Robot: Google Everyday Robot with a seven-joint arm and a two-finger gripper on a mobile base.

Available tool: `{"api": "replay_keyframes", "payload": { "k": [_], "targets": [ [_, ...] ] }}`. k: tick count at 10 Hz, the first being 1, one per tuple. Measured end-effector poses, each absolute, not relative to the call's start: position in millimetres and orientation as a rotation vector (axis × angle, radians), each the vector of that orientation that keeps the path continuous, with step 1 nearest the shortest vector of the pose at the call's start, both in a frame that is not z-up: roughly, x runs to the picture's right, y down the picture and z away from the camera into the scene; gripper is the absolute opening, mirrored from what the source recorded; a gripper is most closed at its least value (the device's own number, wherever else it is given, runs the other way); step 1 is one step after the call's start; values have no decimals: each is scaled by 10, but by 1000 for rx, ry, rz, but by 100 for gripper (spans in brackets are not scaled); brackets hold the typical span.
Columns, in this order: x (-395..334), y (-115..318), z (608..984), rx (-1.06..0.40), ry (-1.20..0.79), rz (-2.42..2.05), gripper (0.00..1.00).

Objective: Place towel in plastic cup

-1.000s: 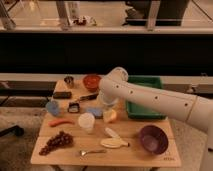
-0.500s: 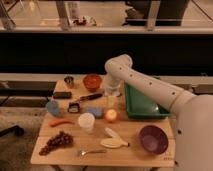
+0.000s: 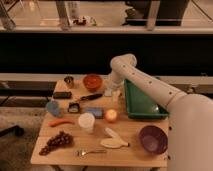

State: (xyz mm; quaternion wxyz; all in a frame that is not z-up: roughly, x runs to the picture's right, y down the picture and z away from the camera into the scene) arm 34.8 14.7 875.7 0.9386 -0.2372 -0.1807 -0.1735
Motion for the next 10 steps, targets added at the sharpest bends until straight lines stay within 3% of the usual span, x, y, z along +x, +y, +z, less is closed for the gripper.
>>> {"api": "replay_keyframes", "payload": {
  "k": [7,10],
  "targets": [
    [481,-246,9176,-337,-408,-353,80],
    [673,-228,9350,-342,-410,-296,80]
  ]
}}
